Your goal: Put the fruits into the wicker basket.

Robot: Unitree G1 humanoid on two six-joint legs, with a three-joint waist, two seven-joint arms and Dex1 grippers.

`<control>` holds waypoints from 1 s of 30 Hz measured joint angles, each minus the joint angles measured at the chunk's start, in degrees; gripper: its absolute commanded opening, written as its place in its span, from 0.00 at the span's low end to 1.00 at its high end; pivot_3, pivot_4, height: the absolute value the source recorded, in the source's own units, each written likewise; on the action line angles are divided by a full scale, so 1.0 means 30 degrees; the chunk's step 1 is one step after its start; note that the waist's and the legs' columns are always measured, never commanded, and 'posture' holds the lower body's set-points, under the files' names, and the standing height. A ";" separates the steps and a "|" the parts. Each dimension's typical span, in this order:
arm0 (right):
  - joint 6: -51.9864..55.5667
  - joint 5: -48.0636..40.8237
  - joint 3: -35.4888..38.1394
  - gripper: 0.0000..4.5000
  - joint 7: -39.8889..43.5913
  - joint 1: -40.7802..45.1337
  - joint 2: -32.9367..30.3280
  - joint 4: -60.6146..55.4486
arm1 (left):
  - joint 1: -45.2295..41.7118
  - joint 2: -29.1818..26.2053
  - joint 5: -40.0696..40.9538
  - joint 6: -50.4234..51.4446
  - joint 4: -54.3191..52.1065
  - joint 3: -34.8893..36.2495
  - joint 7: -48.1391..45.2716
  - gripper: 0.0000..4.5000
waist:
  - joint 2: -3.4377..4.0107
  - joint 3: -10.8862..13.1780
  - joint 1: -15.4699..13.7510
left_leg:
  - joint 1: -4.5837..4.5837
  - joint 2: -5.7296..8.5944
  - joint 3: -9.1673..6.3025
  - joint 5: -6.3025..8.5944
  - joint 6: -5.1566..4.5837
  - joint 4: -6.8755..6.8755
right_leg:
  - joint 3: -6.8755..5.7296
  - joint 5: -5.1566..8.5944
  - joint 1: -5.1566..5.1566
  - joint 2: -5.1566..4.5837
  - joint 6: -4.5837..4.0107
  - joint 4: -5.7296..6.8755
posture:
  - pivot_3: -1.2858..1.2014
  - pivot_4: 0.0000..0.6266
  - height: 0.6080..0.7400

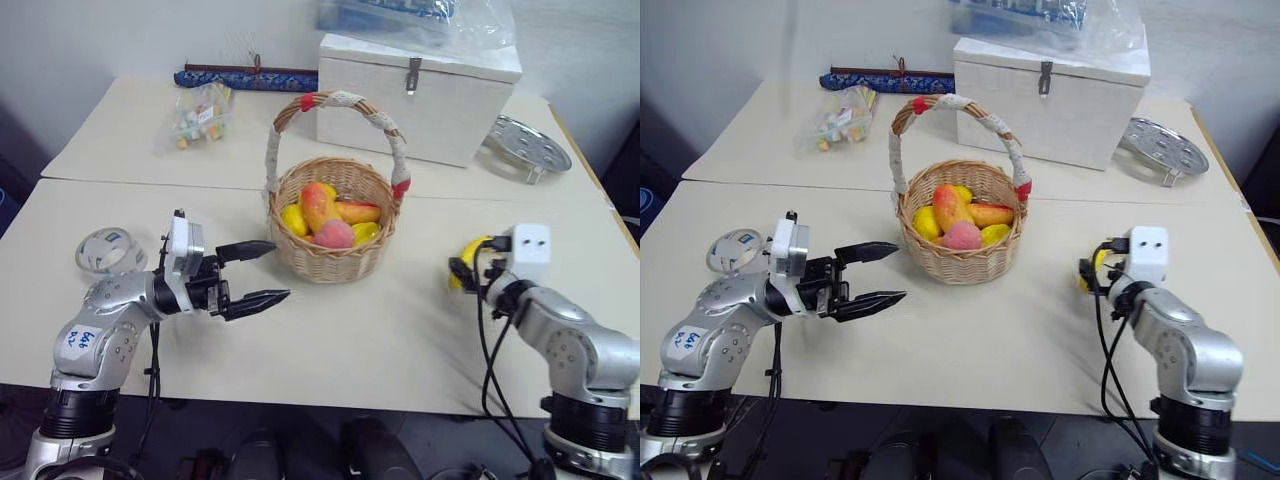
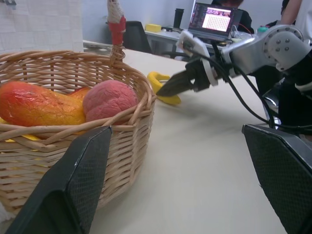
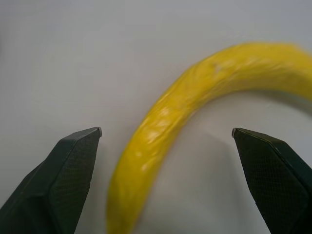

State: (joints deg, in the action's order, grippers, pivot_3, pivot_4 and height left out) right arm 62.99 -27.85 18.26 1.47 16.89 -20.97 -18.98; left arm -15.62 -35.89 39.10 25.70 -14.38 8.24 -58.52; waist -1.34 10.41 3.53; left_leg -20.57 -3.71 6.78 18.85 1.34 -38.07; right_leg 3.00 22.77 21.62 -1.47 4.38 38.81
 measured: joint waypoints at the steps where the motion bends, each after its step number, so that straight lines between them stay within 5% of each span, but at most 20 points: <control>1: 0.0027 0.0007 0.0205 0.85 -0.0146 0.0203 0.0235 0.0206 | 0.0142 -0.0009 0.0034 0.0073 -0.0287 0.0079 0.0091 1.00 | -0.0003 -0.0002 0.0005 | 0.0000 0.0001 0.0002 0.0002 -0.0003 -0.0001 | 0.0002 0.0000 -0.0005 -0.0002 0.0001 -0.0007 | 0.52 0.24 1.00; 7: -0.0539 0.0327 0.0694 0.41 0.0179 -0.0010 0.0127 0.0514 | 0.0262 -0.0176 0.0295 0.0419 -0.0549 0.0200 0.0198 1.00 | -0.0006 -0.0003 -0.0024 | 0.0000 0.0006 0.0007 0.0005 -0.0007 0.0005 | 0.0005 -0.0004 -0.0007 -0.0001 0.0007 -0.0022 | 0.52 0.24 1.00; 11: -0.2552 -0.0033 0.0699 0.11 0.3781 -0.2241 -0.2354 -0.0434 | 0.0186 -0.0377 0.0450 0.0707 -0.0745 0.0355 0.0374 1.00 | 0.0004 0.0003 -0.0129 | -0.0021 0.0011 0.0006 0.0012 -0.0016 0.0034 | 0.0004 -0.0004 -0.0007 0.0000 0.0009 -0.0088 | 0.52 0.24 1.00; 21: -0.5562 -0.5221 0.0607 0.09 1.7514 -0.5709 -1.0887 -0.5877 | 0.0585 -0.0813 0.0696 0.1431 -0.1062 0.0881 0.0593 1.00 | -0.0042 0.0027 -0.0058 | 0.0013 -0.0005 -0.0004 0.0022 -0.0044 0.0021 | 0.0011 -0.0054 -0.0096 0.0016 0.0064 -0.0182 | 0.52 0.24 1.00; 24: -0.5931 -0.5601 -0.0995 0.09 1.8170 -0.3220 -1.0841 -0.5936 | 0.0840 -0.0865 0.0780 0.1525 -0.1146 0.1081 0.0751 1.00 | -0.0053 0.0034 -0.0025 | 0.0018 -0.0004 -0.0002 0.0008 -0.0068 0.0020 | 0.0015 -0.0115 -0.0109 0.0009 0.0070 -0.0233 | 0.52 0.24 1.00; 30: -0.6369 -0.4131 -0.5763 0.09 1.5494 0.4337 -0.6843 -0.4107 | 0.1089 -0.0828 0.1286 0.1832 -0.1459 0.1680 0.1273 1.00 | -0.0059 0.0037 -0.0031 | -0.0033 -0.0014 -0.0004 0.0001 -0.0067 0.0020 | 0.0007 -0.0135 -0.0030 0.0000 0.0059 -0.0238 | 0.52 0.24 1.00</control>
State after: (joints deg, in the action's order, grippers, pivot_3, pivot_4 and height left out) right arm 43.89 -40.24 0.98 47.96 29.90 -41.49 -31.31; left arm -12.35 -38.38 42.96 31.19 -18.76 13.28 -54.70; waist -1.52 10.53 3.43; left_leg -20.67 -3.75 6.77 18.85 1.14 -38.01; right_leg 3.02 22.36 21.53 -1.47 4.56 38.09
